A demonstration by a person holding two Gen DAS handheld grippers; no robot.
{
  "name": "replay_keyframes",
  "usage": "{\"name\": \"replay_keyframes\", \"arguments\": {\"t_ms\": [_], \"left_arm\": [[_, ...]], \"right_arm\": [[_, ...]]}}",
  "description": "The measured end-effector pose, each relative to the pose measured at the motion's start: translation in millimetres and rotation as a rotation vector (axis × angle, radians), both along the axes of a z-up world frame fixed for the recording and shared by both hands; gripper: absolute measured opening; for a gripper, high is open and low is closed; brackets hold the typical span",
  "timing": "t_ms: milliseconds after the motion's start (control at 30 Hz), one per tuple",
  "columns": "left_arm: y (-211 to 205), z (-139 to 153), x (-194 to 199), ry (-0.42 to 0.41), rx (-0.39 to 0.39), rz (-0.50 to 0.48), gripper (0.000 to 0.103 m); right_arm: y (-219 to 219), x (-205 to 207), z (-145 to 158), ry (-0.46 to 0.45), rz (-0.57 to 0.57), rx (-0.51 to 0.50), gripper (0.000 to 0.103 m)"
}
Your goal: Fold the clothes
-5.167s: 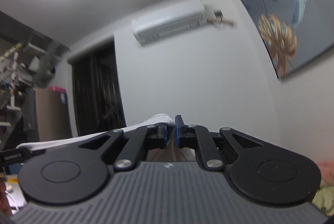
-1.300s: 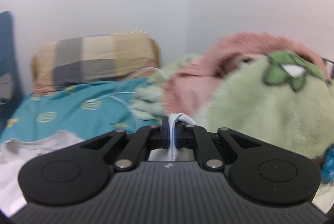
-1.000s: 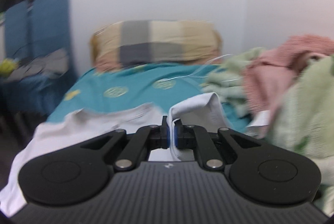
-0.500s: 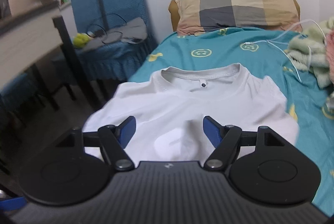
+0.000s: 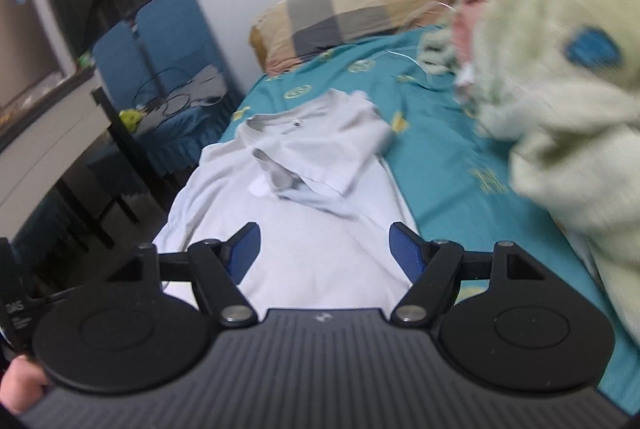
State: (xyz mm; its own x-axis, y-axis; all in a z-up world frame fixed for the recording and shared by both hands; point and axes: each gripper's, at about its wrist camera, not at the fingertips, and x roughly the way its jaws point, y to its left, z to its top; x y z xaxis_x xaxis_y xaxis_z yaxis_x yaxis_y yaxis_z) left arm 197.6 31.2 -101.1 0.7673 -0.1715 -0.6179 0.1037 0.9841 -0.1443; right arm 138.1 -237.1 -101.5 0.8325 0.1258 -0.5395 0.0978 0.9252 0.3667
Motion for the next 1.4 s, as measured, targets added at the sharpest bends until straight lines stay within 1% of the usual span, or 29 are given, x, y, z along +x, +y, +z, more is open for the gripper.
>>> {"name": "replay_keyframes", "arguments": {"t_ms": [33, 200, 267, 367, 467, 600, 733, 833, 933, 967, 1100, 1167, 1300, 1400], "left_arm": [[-3.1, -0.7, -2.8, 0.003, 0.005, -0.012, 0.097], [-14.4, -7.1, -11.5, 0.004, 0.02, -0.054, 0.096], [-18.0, -10.6, -13.0, 0.003, 0.04, -0.063, 0.095], [-23.2, -15.5, -15.0, 0.002, 0.071, -0.077, 0.092], [-27.9, -17.8, -18.2, -0.004, 0.101, -0.093, 0.092], [-36.9, -19.7, -21.1, -0.02, 0.14, -0.128, 0.091], [-49.8, -21.5, -15.3, -0.025, 0.191, -0.164, 0.09], [-63.2, -22.3, -2.8, -0.032, 0.242, -0.197, 0.087], [-80.6, -22.9, 15.5, -0.06, 0.276, -0.245, 0.086], [-87.6, -22.9, 23.3, -0.068, 0.282, -0.263, 0.082], [-116.8, -22.2, 57.2, -0.112, 0.31, -0.323, 0.074], [-130.6, -22.4, 76.6, -0.142, 0.33, -0.336, 0.073], [-148.9, -32.7, 114.2, -0.17, 0.347, -0.371, 0.072], [-160.2, -46.4, 135.1, -0.16, 0.335, -0.439, 0.067]], "right_arm": [[-3.0, -5.5, -2.6, 0.002, -0.005, 0.01, 0.073], [-5.9, -7.8, -5.4, -0.038, -0.021, -0.02, 0.073], [-9.7, -5.7, -8.1, -0.035, -0.038, -0.016, 0.073], [-10.9, -6.3, -9.8, -0.024, -0.046, -0.051, 0.073], [-11.8, -9.4, -7.9, -0.033, -0.053, -0.074, 0.073], [-15.5, -9.4, -6.3, -0.046, -0.05, -0.084, 0.073], [-20.4, -7.7, -5.4, -0.048, -0.055, -0.075, 0.073], [-25.6, -6.1, -6.1, -0.039, -0.063, -0.057, 0.073], [-32.8, -3.1, -8.5, -0.022, -0.077, -0.03, 0.073], [-35.4, -1.7, -9.4, -0.014, -0.083, -0.021, 0.073], [-48.1, 4.8, -15.4, 0.004, -0.116, 0.009, 0.073], [-55.0, 9.4, -20.0, 0.017, -0.135, 0.027, 0.073], [-63.2, 23.9, -34.8, 0.054, -0.165, 0.057, 0.073], [-66.3, 35.0, -43.3, 0.073, -0.173, 0.068, 0.073]]}}
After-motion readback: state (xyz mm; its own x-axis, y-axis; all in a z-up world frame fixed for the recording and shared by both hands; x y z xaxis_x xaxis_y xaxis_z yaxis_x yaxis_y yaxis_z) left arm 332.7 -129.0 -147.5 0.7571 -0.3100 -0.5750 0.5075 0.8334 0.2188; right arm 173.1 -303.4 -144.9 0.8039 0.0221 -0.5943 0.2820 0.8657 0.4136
